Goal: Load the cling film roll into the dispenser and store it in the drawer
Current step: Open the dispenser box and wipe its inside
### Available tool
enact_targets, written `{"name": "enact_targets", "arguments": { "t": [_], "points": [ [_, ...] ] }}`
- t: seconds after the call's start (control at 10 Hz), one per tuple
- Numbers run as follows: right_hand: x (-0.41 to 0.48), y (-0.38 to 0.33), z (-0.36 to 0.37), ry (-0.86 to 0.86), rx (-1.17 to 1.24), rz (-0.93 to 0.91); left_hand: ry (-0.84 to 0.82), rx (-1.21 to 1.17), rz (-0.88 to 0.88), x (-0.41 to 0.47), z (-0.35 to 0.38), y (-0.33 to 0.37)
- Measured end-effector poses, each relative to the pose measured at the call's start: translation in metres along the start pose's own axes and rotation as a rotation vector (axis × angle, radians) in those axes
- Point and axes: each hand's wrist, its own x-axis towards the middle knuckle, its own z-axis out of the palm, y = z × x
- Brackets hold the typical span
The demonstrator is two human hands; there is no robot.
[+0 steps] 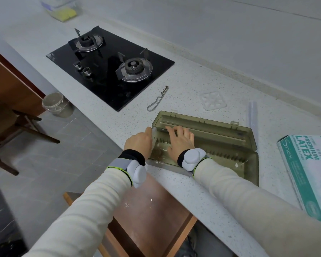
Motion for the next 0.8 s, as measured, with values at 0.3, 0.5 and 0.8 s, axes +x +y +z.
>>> {"name": "enact_targets", "arguments": {
  "t": [0.3,0.5,0.8],
  "points": [
    [0.000,0.001,0.001,0.017,-0.011,-0.004,0.014,-0.020,-0.031,0.000,0.010,0.003],
    [0.000,0.001,0.002,0.011,-0.012,-0.009,0.006,-0.011,-0.031,0.001,0.012,0.002],
    [0.000,0.001,0.003,0.012,-0.009,-0.009,-0.040,-0.043,-0.010,0.005,0.008,-0.003]
  ]
}}
